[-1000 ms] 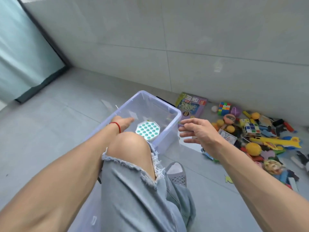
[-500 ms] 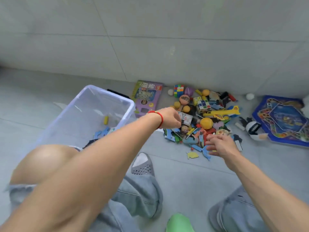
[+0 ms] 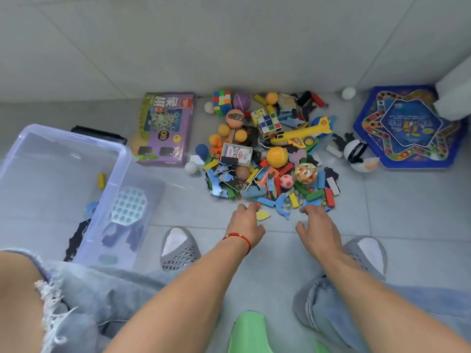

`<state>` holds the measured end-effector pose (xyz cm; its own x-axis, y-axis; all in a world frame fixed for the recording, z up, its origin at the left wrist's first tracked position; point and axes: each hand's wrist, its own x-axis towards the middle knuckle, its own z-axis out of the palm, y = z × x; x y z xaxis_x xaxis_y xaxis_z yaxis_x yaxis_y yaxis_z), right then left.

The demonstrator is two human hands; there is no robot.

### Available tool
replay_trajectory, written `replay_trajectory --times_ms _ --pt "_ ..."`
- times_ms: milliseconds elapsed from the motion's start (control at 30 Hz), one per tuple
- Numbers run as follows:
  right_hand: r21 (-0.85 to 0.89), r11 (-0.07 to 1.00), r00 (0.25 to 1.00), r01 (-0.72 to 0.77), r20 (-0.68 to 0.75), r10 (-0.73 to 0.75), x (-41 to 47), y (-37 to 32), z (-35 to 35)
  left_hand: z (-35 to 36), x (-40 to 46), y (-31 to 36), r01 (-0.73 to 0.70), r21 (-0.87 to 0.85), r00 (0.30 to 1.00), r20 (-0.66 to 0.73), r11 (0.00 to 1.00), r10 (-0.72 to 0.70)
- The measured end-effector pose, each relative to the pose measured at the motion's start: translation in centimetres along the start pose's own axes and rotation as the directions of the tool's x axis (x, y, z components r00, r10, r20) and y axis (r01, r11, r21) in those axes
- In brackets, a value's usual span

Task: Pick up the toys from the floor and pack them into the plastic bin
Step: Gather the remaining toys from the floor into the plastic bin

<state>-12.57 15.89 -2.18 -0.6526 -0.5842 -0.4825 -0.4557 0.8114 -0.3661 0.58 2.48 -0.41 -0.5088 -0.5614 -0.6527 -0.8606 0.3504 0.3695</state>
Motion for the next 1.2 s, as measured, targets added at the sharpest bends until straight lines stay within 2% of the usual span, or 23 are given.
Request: replay_trajectory --times_ms 133,300,500,633,833,933,1033,1100,1133,1200 --pt "-0.168 0.961 0.973 0.218 -0.035 -0.227 1.9 -1.2 1.4 1.5 1.8 -0.7 -0.099 0.132 0.994 -0.027 0.986 0.103" --pt "-0.280 0.895 0.925 0.347 -0.059 -0.376 5.0 -1.5 2.0 3.0 2.8 -1.1 -0.195 0.313 0.975 -0.043 0.930 0.219" --pt "-0.382 0.840 0.902 0.385 -0.037 -0.430 6.5 -1.1 2.8 3.6 4.6 -1.6 -0.225 0.385 0.958 -0.082 0.895 0.276" --pt "-0.396 0.825 0.891 0.404 -0.034 -0.453 7.0 -1.4 2.9 3.4 4.9 -1.6 -0.247 0.434 0.950 -0.070 0.866 0.306" --pt "-0.409 0.803 0.873 0.435 -0.029 -0.488 7.3 -1.8 2.4 3.0 4.8 -1.4 -0.201 0.477 0.955 -0.098 0.856 0.279" --pt "-0.379 0.813 0.865 0.441 -0.062 -0.498 6.9 -1.5 2.2 2.6 4.8 -1.6 -0.262 0.484 0.945 -0.044 0.835 0.323" --pt "-0.173 0.911 0.909 0.374 -0.126 -0.397 5.3 -1.1 2.3 2.2 4.6 -1.8 -0.330 0.420 0.933 0.007 0.845 0.360" --pt "0.090 0.976 0.965 0.199 -0.194 -0.179 3.4 -0.9 2.5 2.3 3.9 -2.3 -0.319 0.367 0.936 -0.020 0.874 0.350" --pt "0.235 0.969 0.976 0.079 -0.217 -0.027 2.5 -0.7 2.8 2.6 3.4 -2.6 -0.314 0.356 0.936 -0.039 0.880 0.349" --pt "0.514 0.843 0.939 -0.160 -0.184 0.290 0.8 -0.9 2.9 3.2 2.4 -3.0 -0.292 0.318 0.939 -0.084 0.902 0.334"
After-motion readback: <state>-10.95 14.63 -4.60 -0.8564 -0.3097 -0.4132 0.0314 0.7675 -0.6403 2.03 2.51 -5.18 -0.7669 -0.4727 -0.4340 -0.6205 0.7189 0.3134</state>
